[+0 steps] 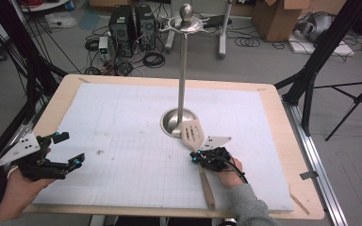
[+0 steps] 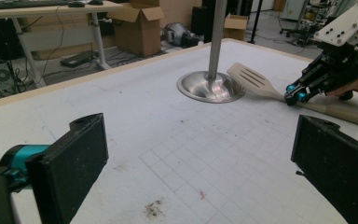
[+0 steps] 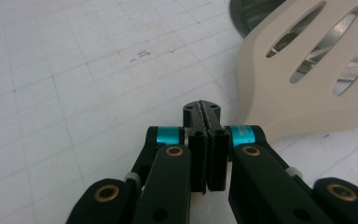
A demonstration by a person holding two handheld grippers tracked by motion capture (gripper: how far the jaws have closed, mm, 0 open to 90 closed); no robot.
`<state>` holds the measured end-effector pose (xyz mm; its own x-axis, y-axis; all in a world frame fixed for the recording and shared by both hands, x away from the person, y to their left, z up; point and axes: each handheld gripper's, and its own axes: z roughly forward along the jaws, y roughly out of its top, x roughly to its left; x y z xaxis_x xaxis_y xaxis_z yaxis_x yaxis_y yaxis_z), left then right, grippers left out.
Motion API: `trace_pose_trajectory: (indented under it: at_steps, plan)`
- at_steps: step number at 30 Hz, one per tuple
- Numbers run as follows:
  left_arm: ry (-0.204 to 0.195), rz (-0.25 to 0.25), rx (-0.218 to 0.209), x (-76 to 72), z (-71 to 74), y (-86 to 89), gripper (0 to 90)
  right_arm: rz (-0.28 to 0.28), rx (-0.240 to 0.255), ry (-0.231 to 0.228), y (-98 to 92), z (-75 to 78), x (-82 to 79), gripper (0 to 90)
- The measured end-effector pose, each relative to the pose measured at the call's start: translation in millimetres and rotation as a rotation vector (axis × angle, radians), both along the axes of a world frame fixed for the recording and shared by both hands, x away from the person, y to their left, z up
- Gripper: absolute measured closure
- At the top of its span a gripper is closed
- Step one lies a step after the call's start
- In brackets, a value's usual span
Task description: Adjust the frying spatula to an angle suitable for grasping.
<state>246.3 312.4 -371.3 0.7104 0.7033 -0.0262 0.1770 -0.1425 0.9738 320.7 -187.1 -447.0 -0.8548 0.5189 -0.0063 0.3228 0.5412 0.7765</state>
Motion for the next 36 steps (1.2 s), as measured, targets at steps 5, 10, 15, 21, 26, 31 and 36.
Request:
trace_pose_trajectory:
  at_steps: [5, 10, 15, 21, 26, 31, 36]
  plan:
    - [0.004, 0.0, 0.001, -0.1, -0.8, 0.8, 4.1, -0.01, -0.021, -0.018, 1.9, 0.4, -2.5, 90.0]
    - [0.013, 0.002, -0.004, 0.3, -2.1, 2.2, 4.1, -0.016, -0.038, -0.026, 3.1, 1.0, -5.1, 90.0]
    - [0.013, -0.004, -0.009, 0.0, -1.9, 2.3, 4.1, -0.03, -0.053, -0.025, 1.9, 2.2, -7.4, 90.0]
    - [0.017, -0.01, -0.004, 1.7, -2.3, 0.5, 4.1, -0.029, -0.06, -0.017, -3.0, 3.3, -10.2, 90.0]
    - [0.018, -0.017, -0.002, 3.1, -2.3, -0.7, 4.1, -0.031, -0.061, -0.015, -7.8, 4.1, -11.9, 90.0]
    - [0.023, -0.021, -0.005, 4.5, -2.7, -1.6, 4.1, -0.034, -0.062, -0.017, -12.9, 4.6, -13.8, 90.0]
    - [0.024, -0.023, -0.004, 5.7, -3.2, -2.4, 4.1, -0.043, -0.057, -0.021, -19.3, 6.0, -14.9, 90.0]
